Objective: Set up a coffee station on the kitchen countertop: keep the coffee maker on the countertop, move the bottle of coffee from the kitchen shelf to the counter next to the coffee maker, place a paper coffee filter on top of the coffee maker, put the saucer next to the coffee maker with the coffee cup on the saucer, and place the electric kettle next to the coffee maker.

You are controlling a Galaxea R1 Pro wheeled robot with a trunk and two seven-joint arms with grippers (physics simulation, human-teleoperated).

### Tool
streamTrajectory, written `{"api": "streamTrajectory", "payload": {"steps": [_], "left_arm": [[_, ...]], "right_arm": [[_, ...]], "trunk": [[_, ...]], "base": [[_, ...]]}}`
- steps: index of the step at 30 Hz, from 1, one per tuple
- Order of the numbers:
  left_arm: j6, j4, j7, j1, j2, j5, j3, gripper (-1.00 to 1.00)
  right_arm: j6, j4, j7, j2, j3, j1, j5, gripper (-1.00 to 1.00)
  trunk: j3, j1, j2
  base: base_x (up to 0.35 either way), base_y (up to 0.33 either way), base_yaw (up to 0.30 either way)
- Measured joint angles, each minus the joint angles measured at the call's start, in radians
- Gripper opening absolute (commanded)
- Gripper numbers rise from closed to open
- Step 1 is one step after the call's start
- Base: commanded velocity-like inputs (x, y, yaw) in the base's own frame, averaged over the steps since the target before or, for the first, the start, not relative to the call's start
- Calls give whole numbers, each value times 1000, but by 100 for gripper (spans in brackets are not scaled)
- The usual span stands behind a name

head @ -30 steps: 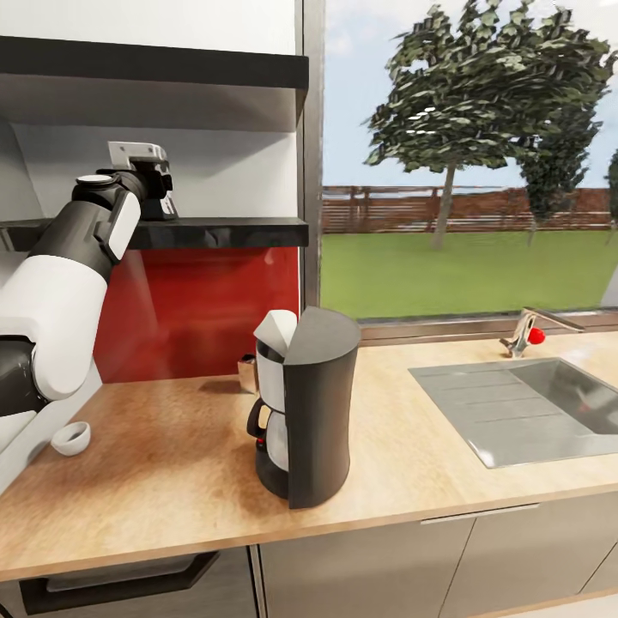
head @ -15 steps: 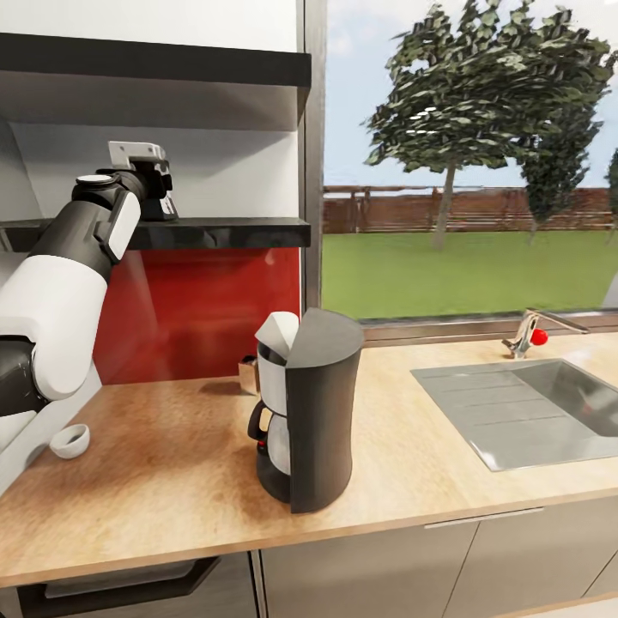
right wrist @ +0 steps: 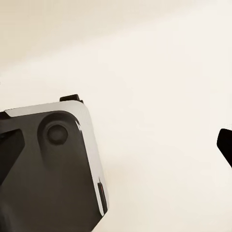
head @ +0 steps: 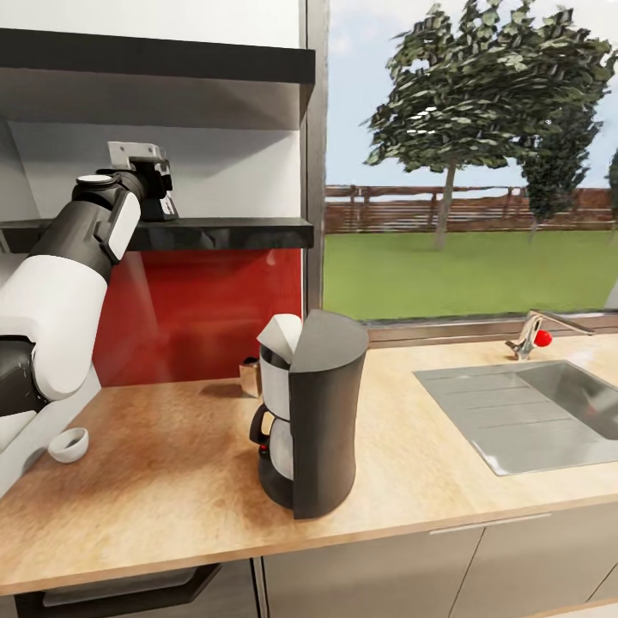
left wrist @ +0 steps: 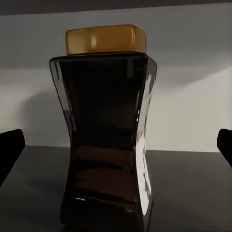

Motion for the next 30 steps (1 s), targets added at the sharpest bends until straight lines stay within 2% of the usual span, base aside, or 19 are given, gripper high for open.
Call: {"api": "streamTrajectory", "payload": {"steps": [10, 30], "left_arm": [[0, 0, -1, 0, 0, 0, 0, 100], [0, 0, 0, 0, 1, 0, 0, 100]], "right_arm": [[0, 0, 0, 0, 0, 0, 0, 100], [0, 0, 0, 0, 0, 0, 0, 100]], "trunk": [[0, 0, 0], [0, 0, 0]], "base": [[6, 2, 0], [71, 0, 0]]}}
